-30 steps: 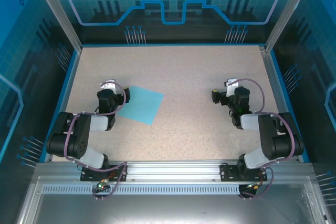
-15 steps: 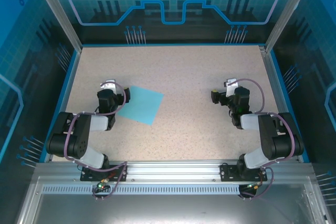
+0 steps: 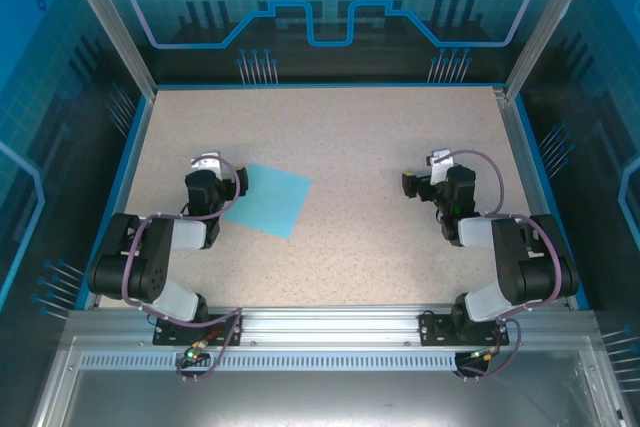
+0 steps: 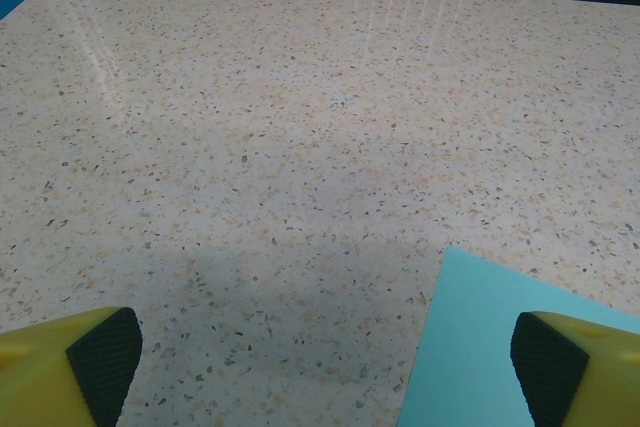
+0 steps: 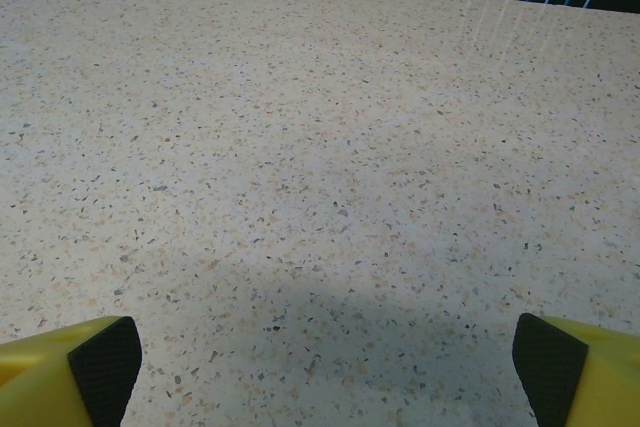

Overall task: Fold a paper plane with a square sheet of paper (pick it up from the middle)
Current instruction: Move the square sheet of paper to the center of the table.

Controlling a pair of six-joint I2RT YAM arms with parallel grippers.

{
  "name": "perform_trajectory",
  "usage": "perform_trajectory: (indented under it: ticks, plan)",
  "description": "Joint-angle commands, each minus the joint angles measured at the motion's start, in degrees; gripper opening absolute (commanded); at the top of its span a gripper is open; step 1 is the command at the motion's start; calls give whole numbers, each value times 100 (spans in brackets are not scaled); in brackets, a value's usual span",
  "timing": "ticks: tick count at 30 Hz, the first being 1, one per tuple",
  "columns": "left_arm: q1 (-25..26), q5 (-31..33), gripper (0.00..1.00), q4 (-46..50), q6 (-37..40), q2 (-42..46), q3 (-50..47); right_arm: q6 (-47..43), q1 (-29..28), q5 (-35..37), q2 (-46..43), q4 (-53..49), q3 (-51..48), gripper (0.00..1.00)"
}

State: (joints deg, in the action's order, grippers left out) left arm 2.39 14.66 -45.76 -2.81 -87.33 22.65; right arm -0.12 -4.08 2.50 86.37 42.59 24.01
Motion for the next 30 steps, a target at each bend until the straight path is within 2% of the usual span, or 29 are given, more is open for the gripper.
perform_trajectory:
  ticks: [1,6,10,12,14,16,18,20,25,27,28,30]
  plan:
    - [-37,-96,99,-192,70,40,-14,-70,100,-49,-25,-15,104,99]
    - [-38,-95,98,-218,83,47,-16,-58,118,-97,-23,-22,105,99]
    - [-39,-102,99,167,66,363,44,-117,28,18,-68,-29,91,99]
    - [-40,-49,98,528,21,745,61,-217,-67,116,-169,112,-20,99]
    - [-55,-12,98,1499,-214,1212,288,-253,-140,235,-399,22,-83,99]
    - [-55,-178,98,2066,-363,1647,406,-180,-200,424,-838,-810,142,99]
    - [-64,37,98,2646,-926,2059,525,224,-183,438,-1224,-2301,675,100]
    - [-94,248,98,3641,-1743,2316,898,592,-187,392,-1466,-3655,1143,100]
    - [-123,-645,98,5171,-2758,2318,1515,1922,-149,-77,-1973,-5484,1771,99]
    - [-125,-1810,98,5167,-2626,2091,1630,2515,-84,-484,-2018,-5808,1834,99]
    - [-125,-2349,99,5166,-2669,1933,1682,2623,-31,-1006,-2032,-5770,1774,99]
    - [-112,-3068,99,5158,-2722,1659,1732,2930,-13,-1750,-2078,-5472,1589,99]
